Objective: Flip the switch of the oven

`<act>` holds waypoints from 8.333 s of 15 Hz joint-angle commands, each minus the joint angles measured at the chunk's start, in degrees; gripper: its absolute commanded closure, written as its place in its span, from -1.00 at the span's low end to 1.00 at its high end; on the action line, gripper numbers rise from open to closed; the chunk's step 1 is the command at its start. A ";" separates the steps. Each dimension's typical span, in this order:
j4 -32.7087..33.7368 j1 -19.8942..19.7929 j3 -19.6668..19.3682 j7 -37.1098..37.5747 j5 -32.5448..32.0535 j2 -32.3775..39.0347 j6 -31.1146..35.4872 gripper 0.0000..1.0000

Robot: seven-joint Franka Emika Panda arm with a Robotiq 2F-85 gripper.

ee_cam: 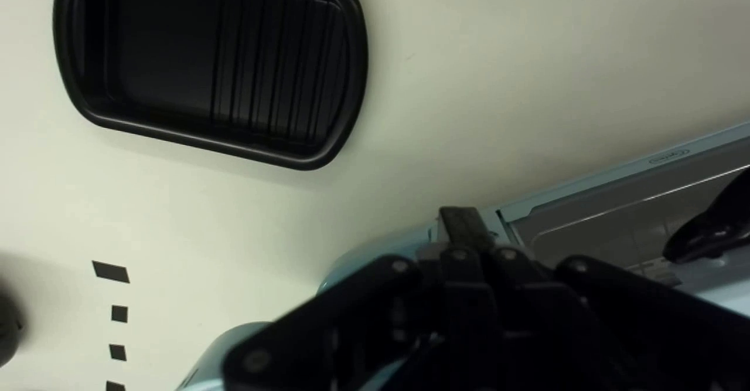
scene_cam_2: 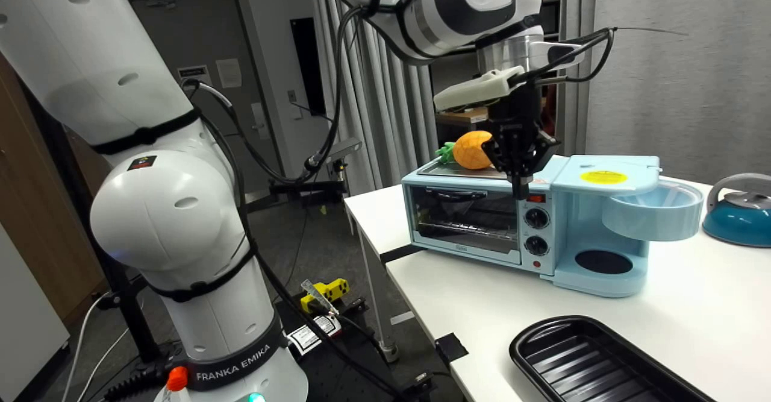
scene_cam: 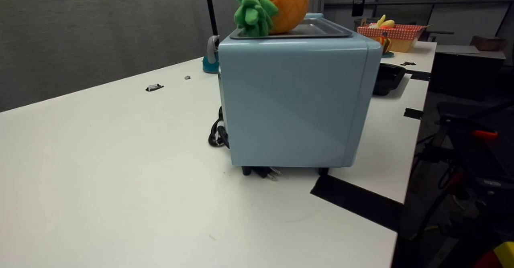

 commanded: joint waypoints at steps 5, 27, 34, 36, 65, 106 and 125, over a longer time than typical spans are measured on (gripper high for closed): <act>1.22 0.17 0.25 0.79 1.68 4.67 7.50 1.00; 4.77 0.18 0.90 2.23 2.58 9.12 10.59 1.00; 5.39 -0.12 1.00 6.18 -0.37 9.96 12.58 1.00; 5.78 -0.19 0.89 7.46 -0.70 10.30 13.31 1.00; -4.97 -2.14 1.53 13.12 -2.54 -8.30 14.32 1.00; -6.85 -4.30 2.13 11.86 -1.57 -12.57 13.82 -1.00; -6.85 -4.30 2.13 11.86 -1.57 -12.57 13.82 -1.00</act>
